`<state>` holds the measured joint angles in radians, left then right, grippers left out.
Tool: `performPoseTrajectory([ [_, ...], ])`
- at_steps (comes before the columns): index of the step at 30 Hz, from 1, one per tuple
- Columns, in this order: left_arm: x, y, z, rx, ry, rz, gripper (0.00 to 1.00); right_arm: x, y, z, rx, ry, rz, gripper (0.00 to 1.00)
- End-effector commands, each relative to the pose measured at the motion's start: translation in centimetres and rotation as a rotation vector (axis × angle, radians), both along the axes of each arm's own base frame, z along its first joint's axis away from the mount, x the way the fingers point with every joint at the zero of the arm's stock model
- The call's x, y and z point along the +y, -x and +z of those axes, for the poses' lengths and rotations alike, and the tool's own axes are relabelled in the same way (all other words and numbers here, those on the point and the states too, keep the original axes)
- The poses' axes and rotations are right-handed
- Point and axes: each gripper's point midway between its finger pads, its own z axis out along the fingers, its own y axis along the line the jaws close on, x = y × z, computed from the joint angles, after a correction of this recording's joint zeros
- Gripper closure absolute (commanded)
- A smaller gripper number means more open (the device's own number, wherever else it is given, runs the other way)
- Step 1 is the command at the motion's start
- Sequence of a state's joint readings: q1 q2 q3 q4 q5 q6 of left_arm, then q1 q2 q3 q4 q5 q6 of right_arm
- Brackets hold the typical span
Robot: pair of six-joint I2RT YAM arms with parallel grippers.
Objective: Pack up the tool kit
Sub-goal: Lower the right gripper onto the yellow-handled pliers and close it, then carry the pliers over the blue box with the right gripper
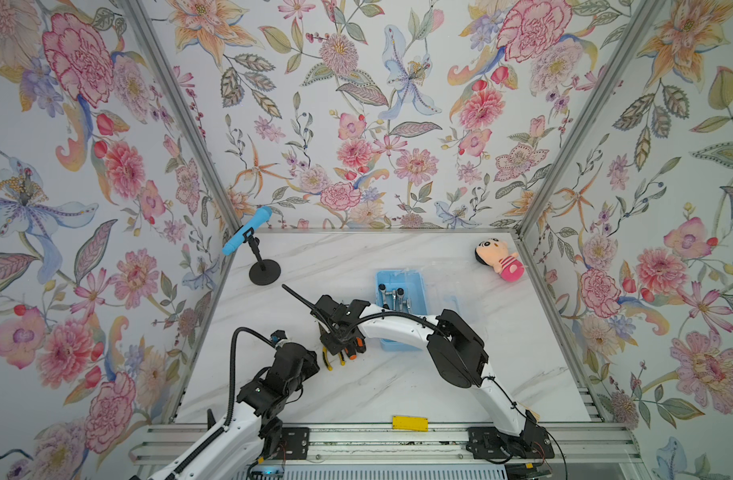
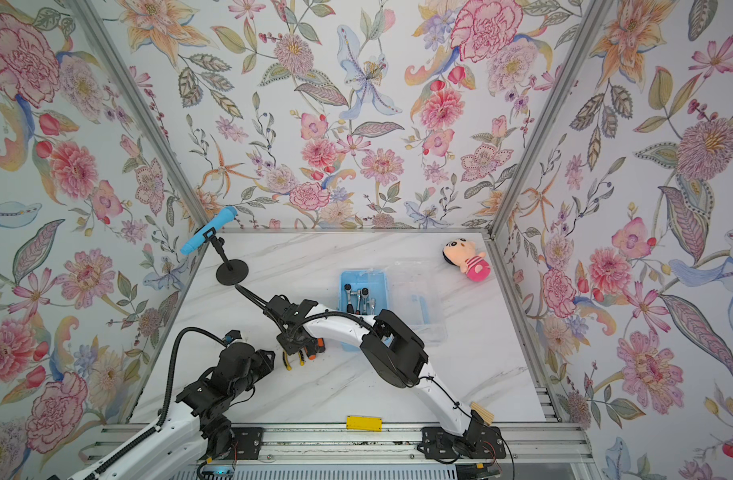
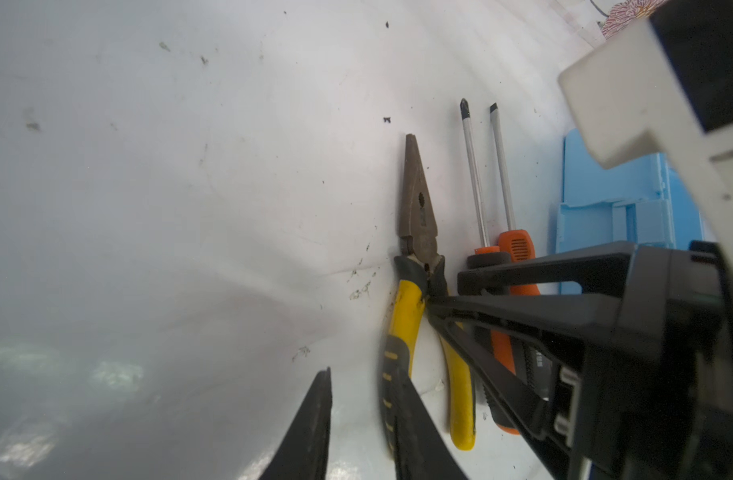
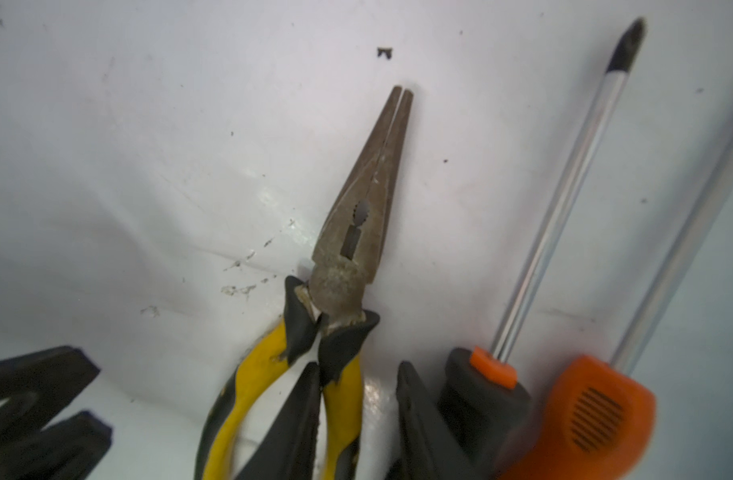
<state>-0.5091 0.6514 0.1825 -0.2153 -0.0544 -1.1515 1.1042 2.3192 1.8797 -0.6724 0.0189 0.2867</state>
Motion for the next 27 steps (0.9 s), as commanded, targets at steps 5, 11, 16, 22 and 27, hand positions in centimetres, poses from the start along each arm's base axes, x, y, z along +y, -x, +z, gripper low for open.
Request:
performPoseTrajectory([
  [5,-0.3,-1.8,3.0,-0.06,-0.016,-0.038,0.72,-1.1,1.9,-2.3,0.048,0.099,0.033,0.68],
  [11,0.3,-2.4,4.0,-0.079,-0.025,-0.027,0.72,-1.4,1.9,-3.1,0.065,0.11,0.023,0.71],
  [16,0.8,-2.6,4.8,-0.094,-0.031,-0.019,0.73,-1.3,1.7,-3.0,0.078,0.099,0.015,0.81],
  [22,0.3,-3.5,7.3,-0.151,-0.026,-0.047,0.74,-0.9,1.3,-1.4,0.124,0.033,0.004,1.0],
  [27,0.7,-4.5,10.7,-0.2,-0.091,-0.051,0.75,0.3,0.0,2.2,0.128,-0.093,0.004,1.0],
])
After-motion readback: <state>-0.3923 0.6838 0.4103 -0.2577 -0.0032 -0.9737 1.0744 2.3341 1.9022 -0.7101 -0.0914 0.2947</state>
